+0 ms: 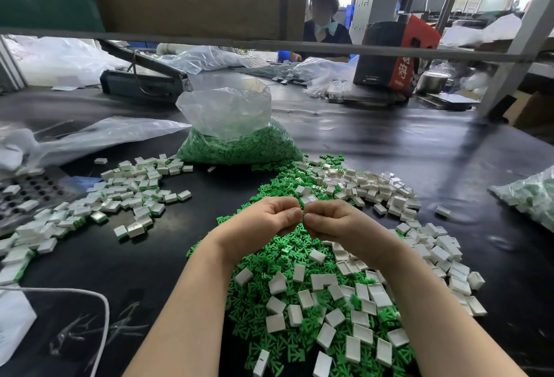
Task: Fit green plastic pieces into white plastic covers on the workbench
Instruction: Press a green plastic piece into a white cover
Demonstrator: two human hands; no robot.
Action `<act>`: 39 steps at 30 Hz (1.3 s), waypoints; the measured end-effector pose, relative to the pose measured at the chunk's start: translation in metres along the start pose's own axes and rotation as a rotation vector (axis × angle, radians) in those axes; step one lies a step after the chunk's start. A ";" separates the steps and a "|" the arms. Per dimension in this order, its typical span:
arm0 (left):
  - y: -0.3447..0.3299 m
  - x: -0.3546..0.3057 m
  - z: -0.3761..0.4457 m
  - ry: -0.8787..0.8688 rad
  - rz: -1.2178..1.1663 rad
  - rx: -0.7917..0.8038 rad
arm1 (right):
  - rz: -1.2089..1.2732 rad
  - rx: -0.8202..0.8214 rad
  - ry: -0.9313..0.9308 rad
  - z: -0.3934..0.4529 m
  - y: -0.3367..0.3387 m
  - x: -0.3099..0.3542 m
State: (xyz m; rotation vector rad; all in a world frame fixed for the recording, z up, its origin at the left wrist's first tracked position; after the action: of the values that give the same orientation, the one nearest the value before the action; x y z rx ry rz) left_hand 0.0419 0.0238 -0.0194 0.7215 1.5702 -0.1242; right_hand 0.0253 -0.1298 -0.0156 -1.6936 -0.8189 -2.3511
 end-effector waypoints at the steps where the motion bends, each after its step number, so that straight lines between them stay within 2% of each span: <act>1: 0.000 0.000 0.000 0.002 0.004 0.005 | -0.011 0.007 0.003 0.000 0.000 0.000; 8: -0.001 -0.001 -0.001 0.001 -0.020 0.008 | -0.026 -0.002 -0.022 0.000 0.001 0.001; 18: 0.004 0.001 0.001 0.000 -0.017 -0.091 | -0.019 -0.091 -0.008 0.005 -0.007 -0.001; 23: 0.002 0.004 0.002 0.021 -0.098 -0.039 | 0.015 -0.090 0.004 0.004 -0.005 -0.002; 30: -0.001 0.004 0.003 0.025 -0.012 -0.012 | -0.026 -0.038 -0.038 0.001 -0.002 -0.008; 39: -0.001 0.004 0.003 0.038 -0.041 -0.010 | 0.016 -0.019 -0.040 0.002 -0.003 -0.007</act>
State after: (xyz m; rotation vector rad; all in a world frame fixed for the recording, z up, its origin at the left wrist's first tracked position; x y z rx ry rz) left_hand 0.0442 0.0226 -0.0244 0.6878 1.6209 -0.1338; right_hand 0.0283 -0.1281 -0.0228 -1.7536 -0.7890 -2.3294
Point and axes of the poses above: each hand's wrist, its own z-axis towards the middle knuckle, its own y-axis out of the back of the hand, x = y × z, the point moved 3 cm from there along z, towards the middle knuckle, and after that the axes turned 12 degrees about y, right-handed, at the moved point
